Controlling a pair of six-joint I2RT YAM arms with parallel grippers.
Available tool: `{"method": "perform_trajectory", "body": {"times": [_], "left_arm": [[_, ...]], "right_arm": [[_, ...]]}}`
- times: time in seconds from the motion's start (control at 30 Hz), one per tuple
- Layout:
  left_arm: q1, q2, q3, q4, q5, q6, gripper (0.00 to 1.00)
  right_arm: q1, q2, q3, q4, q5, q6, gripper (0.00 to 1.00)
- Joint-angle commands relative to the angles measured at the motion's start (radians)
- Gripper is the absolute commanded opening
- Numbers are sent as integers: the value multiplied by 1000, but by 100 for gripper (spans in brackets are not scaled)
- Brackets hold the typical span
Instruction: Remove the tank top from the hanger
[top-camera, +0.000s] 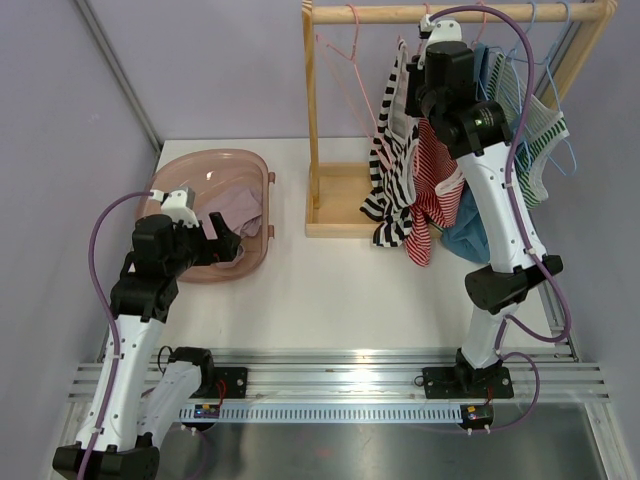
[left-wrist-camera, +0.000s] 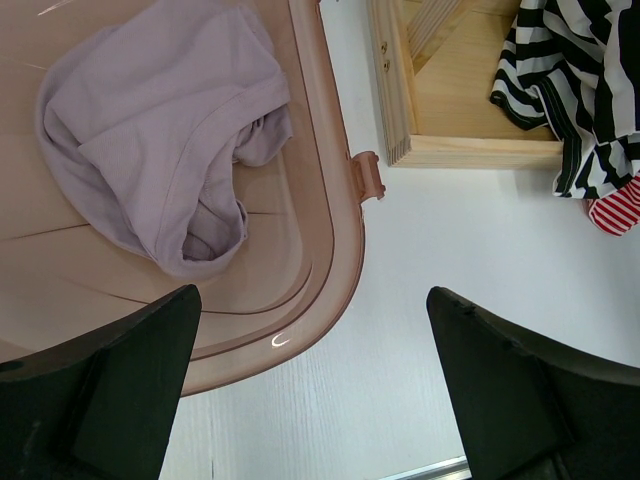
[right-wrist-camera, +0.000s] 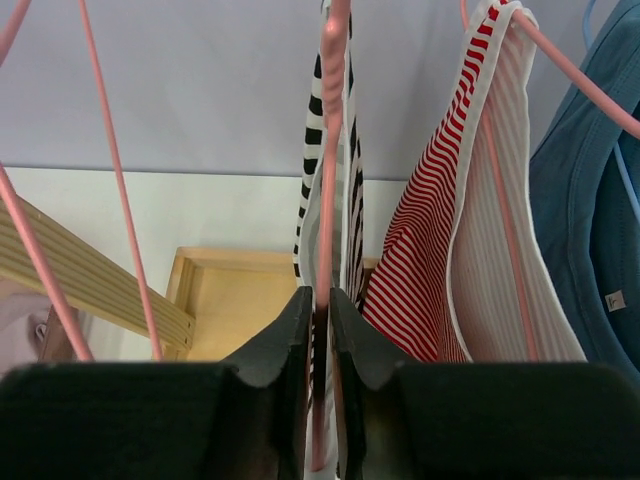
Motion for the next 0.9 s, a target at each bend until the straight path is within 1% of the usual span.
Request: {"method": "perform_trajectory", "body": {"times": [0.0, 0.03, 0.13, 0.23, 0.27, 0.3, 0.43, 0.63, 0.87], "left_arm": [[-6, -12, -2, 37, 33, 18, 99], [-7, -11, -2, 37, 33, 18, 99], [-6, -10, -3, 37, 33, 18, 99], [-7, -12, -3, 37, 33, 20, 99], [-7, -12, -3, 37, 31, 20, 99], [-7, -14, -3, 37, 30, 20, 99], [-7, -14, -2, 37, 30, 20, 99], [-12, -17, -3, 37, 24, 18, 99], [-15, -18, -3, 37, 22, 18, 99]], "right_arm": [[-10, 10, 22, 0, -28, 7, 18], [-11, 11, 22, 0, -33, 6, 18], [-15, 11, 27, 3, -33, 12, 9], [-16, 8, 35, 0, -36, 9, 9], [-16, 8, 33, 3, -39, 9, 6], [-18, 8, 35, 8, -38, 10, 0], [-19, -7, 39, 49, -28, 24, 0], [-18, -16, 130, 54, -24, 33, 0], [-18, -88, 107, 74, -39, 37, 0]]}}
